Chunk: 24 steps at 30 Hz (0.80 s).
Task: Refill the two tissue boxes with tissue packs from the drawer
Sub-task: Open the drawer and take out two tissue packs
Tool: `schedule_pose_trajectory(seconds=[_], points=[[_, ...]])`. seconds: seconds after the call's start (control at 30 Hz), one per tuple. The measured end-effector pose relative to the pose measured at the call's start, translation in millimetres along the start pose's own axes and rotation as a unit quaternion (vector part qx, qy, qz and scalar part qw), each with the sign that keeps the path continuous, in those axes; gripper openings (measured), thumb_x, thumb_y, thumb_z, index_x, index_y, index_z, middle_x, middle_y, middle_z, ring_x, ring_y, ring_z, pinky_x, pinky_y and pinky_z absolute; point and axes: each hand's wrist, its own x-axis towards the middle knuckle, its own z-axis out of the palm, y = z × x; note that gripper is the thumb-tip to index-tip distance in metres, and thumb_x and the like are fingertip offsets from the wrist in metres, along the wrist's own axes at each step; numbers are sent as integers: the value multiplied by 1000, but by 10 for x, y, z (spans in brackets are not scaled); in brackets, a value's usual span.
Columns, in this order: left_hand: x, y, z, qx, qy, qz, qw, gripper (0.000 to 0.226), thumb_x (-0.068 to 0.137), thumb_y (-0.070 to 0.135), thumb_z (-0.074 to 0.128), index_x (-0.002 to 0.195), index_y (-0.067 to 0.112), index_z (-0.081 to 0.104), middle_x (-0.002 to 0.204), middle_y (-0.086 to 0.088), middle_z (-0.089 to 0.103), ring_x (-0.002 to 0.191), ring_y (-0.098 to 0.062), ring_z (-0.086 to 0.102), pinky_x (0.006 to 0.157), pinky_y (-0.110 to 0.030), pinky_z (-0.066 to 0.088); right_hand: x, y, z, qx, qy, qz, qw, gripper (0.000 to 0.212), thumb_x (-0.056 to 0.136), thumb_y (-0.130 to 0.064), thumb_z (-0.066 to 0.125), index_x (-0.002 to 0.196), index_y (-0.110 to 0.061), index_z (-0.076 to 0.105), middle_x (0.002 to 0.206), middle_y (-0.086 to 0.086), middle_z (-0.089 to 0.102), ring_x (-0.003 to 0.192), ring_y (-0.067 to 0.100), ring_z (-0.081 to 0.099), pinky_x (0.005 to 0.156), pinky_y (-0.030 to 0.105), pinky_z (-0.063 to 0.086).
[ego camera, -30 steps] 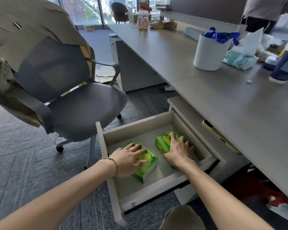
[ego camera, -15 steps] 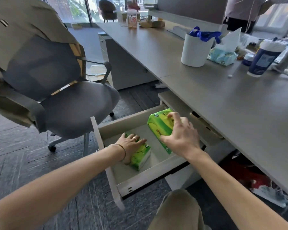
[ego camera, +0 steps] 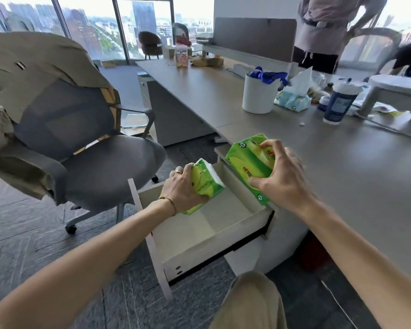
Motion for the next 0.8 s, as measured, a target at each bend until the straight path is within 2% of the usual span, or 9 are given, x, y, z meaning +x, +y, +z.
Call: schedule_pose_trajectory(seconds=[0.1,0.3,0.43,0.63,0.8], points=[[35,365,-230,-25,40,25,999,115,50,73,66,150,32,29,125,-6,51,118,-32,49,102,-45,45,35,158,-311,-8,23,6,1000,77,66,-40,84,129,-35,39,113,6,51,104,27,50,91,40,41],[299,1237,-530,-9,76,125,989,108,59,70,75,150,35,28,131,-3,53,124,-30,47,103,-40,40,127,647,-878,-54,81,39,994,77,64,-41,81,129,-35,41,125,10,55,113,33,53,92,41,40],[679,1849,-479,12,57,153,986,112,59,74,71,153,35,23,131,-5,54,124,-30,48,102,-41,42,223,1103,-1107,-75,106,73,989,76,63,-41,82,128,-34,42,124,10,57,112,33,53,94,44,42],[1317,2629,-104,33,13,150,988,117,59,76,71,156,30,21,138,-9,52,128,-32,46,103,-45,41,410,1746,-1358,-98,118,107,982,74,64,-40,81,127,-35,43,124,8,58,110,32,53,92,43,41],[1685,3031,232,70,-42,140,987,112,60,75,70,152,27,29,137,-10,53,129,-33,44,104,-47,36,590,2167,-1483,-114,100,130,980,75,61,-43,77,127,-38,42,124,7,60,109,32,55,93,43,44]])
